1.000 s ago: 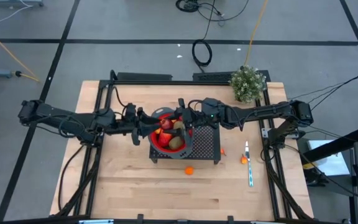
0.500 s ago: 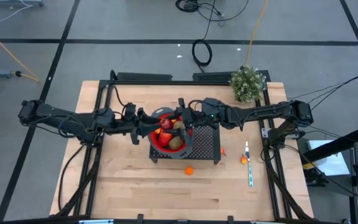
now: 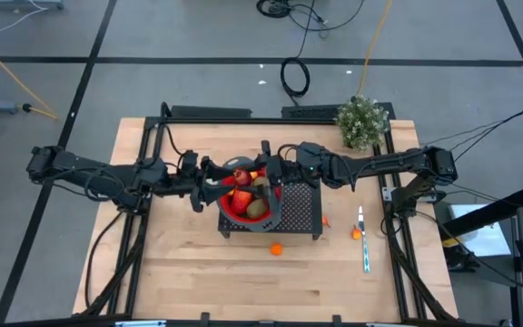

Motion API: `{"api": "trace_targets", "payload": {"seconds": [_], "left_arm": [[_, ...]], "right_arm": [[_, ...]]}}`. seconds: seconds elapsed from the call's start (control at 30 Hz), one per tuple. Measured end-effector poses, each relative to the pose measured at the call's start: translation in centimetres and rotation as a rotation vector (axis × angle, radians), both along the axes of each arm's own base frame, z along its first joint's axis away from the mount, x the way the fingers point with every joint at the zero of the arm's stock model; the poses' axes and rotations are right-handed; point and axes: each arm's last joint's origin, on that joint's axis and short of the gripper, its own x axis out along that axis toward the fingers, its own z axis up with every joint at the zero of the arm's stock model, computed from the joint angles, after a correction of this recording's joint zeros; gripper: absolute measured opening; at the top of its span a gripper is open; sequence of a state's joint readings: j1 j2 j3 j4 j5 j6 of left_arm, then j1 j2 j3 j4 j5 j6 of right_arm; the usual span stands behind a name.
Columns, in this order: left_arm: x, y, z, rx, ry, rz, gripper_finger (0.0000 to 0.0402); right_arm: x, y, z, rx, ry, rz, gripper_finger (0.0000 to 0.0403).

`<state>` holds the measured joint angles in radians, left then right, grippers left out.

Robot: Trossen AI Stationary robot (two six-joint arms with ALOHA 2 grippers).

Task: Pick & Place Fruit
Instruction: Put the pomegranate into the red colander on the shelf

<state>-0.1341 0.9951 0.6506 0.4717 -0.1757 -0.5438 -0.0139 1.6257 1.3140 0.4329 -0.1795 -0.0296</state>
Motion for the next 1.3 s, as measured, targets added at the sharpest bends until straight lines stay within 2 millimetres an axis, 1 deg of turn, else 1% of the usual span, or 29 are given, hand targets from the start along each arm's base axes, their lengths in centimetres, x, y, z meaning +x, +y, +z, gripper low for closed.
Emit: {"api": "trace_targets", "payload": {"seconds": [0.13,0.27,0.43,0.53,0.77,0.87,1.07,1.3], "left_arm": [[0.1,0.0,-0.1,-0.001,0.004,0.014,0.0344],[0.7,-0.1,-0.6,-0.003,0.024,0.014,0.0353],[1.3,-0.2,-1.1,-0.043,0.032,-0.006,0.0354],[1.4,-0.3,-0.9,-0.087,0.003,-0.035,0.0354],[1.3,-0.3,-0.8,-0.144,-0.005,-0.063,0.0354],[1.2,-0.2,-0.5,-0.180,-0.027,-0.061,0.0354],[1.2,0.1,-0.6,-0.233,-0.023,-0.041,0.0354],[1.3,0.1,-0.7,-0.273,-0.020,-0.053,0.0354]], "right_arm": [[0.0,0.0,0.3,0.050,-0.026,0.006,0.0199],[0.0,0.0,0.3,0.067,-0.016,0.006,0.0199],[0.0,0.1,0.3,0.034,-0.023,0.008,0.0199],[0.0,0.1,0.3,0.011,-0.028,0.007,0.0199],[0.0,0.2,0.0,0.004,-0.003,0.008,0.0199],[0.0,0.5,0.0,-0.019,0.001,0.016,0.0199],[0.0,1.5,0.0,-0.084,-0.010,0.018,0.0199],[0.0,1.6,0.0,-0.090,-0.018,-0.008,0.0199]]}}
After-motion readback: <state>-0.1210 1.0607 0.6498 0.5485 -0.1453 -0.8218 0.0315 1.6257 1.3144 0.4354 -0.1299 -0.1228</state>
